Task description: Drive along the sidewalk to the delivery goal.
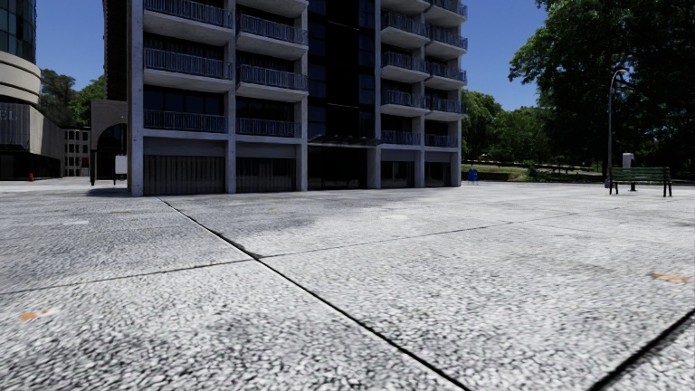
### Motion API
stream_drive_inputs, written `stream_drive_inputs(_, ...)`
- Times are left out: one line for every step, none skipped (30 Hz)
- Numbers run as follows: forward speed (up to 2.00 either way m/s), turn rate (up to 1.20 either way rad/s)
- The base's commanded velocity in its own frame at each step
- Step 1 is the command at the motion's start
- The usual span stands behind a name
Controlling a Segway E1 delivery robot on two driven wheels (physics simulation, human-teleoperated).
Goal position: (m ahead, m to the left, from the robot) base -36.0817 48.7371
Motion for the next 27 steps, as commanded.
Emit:
stream_drive_inputs(0.00, 0.00)
stream_drive_inputs(0.00, 0.00)
stream_drive_inputs(0.00, 0.00)
stream_drive_inputs(0.00, 0.00)
stream_drive_inputs(0.00, 0.00)
stream_drive_inputs(0.00, 0.00)
stream_drive_inputs(0.01, 0.00)
stream_drive_inputs(0.05, 0.00)
stream_drive_inputs(0.07, 0.00)
stream_drive_inputs(0.07, 0.00)
stream_drive_inputs(0.14, 0.00)
stream_drive_inputs(0.18, 0.00)
stream_drive_inputs(0.25, 0.00)
stream_drive_inputs(0.25, 0.00)
stream_drive_inputs(0.43, 0.00)
stream_drive_inputs(0.54, 0.00)
stream_drive_inputs(0.60, 0.00)
stream_drive_inputs(0.60, 0.00)
stream_drive_inputs(0.62, 0.00)
stream_drive_inputs(0.65, 0.00)
stream_drive_inputs(0.67, 0.00)
stream_drive_inputs(0.67, 0.00)
stream_drive_inputs(0.69, 0.00)
stream_drive_inputs(0.70, 0.00)
stream_drive_inputs(0.70, 0.00)
stream_drive_inputs(0.70, 0.00)
stream_drive_inputs(0.70, 0.00)
